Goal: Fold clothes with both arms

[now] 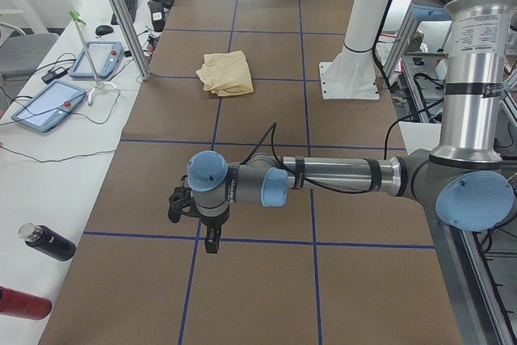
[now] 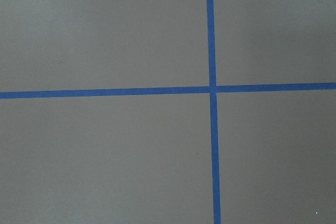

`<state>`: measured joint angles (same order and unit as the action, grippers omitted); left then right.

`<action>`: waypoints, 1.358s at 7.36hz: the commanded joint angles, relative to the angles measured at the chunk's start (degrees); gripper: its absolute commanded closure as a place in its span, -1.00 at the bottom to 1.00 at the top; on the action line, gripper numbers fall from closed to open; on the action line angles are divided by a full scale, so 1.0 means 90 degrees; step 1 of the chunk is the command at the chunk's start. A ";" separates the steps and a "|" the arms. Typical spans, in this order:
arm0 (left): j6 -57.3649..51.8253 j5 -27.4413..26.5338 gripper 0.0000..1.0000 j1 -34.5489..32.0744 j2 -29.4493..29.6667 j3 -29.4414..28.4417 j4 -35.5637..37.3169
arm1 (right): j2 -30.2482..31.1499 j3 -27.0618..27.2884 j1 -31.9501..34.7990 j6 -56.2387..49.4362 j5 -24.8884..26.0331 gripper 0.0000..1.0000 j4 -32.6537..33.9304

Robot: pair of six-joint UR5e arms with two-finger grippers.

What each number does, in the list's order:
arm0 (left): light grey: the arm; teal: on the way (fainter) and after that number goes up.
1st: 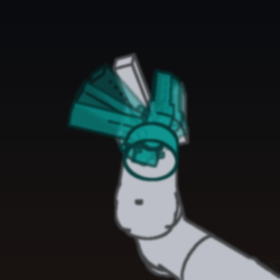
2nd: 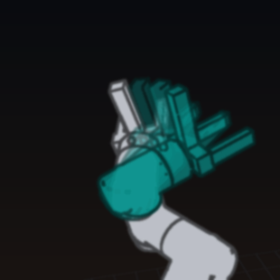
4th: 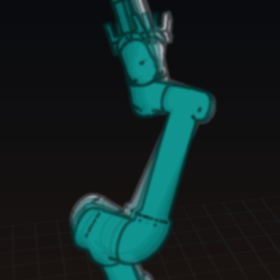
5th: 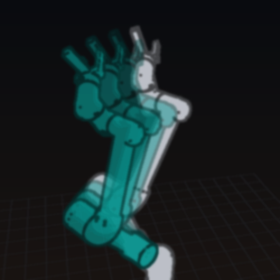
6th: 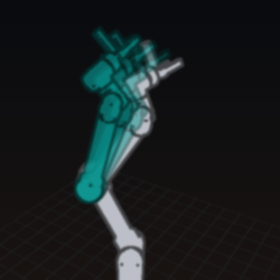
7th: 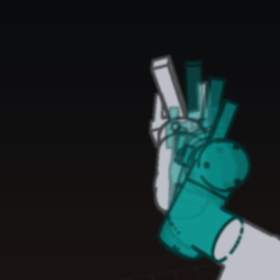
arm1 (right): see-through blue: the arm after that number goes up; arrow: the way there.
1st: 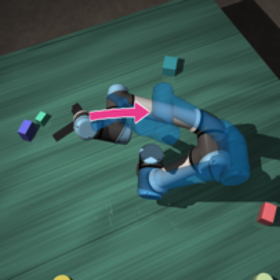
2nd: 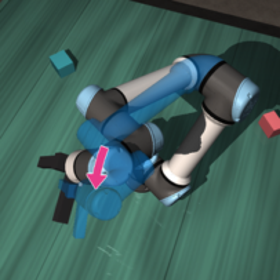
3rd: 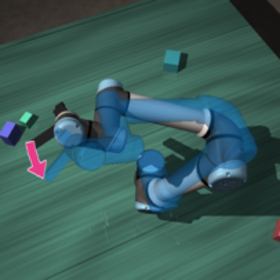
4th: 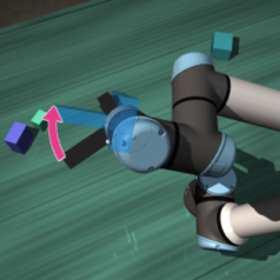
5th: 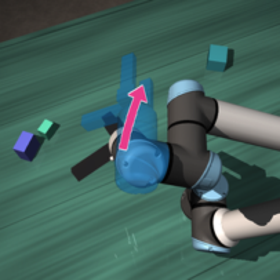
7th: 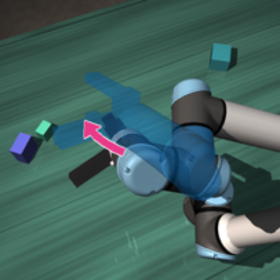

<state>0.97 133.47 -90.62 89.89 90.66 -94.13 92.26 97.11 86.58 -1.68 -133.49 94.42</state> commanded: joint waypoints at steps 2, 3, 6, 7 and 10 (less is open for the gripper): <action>0.0000 0.0004 -0.99 0.0000 0.0002 0.0014 0.0000 | 0.0198 -0.0224 0.0018 0.0528 0.0105 -1.00 -0.0833; -0.0010 0.0004 -0.99 0.0000 0.0002 0.0024 0.0000 | 0.0189 -0.0243 0.0018 0.0529 0.0106 -1.00 -0.0833; -0.0010 0.0004 -0.99 0.0000 0.0002 0.0053 0.0000 | 0.0101 -0.0156 0.0222 0.0529 0.0086 -1.00 -0.0755; 0.0000 0.0004 -0.99 0.0000 0.0002 0.0063 0.0000 | 0.0120 -0.0156 0.0320 0.0529 0.0038 -1.00 -0.0726; -0.0010 0.0004 -0.99 0.0000 0.0002 0.0063 0.0000 | 0.0091 -0.0155 0.0351 0.0529 -0.0021 -1.00 -0.0511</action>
<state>0.95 133.51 -90.61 89.91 91.17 -94.13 93.08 95.75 89.65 3.08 -133.37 89.51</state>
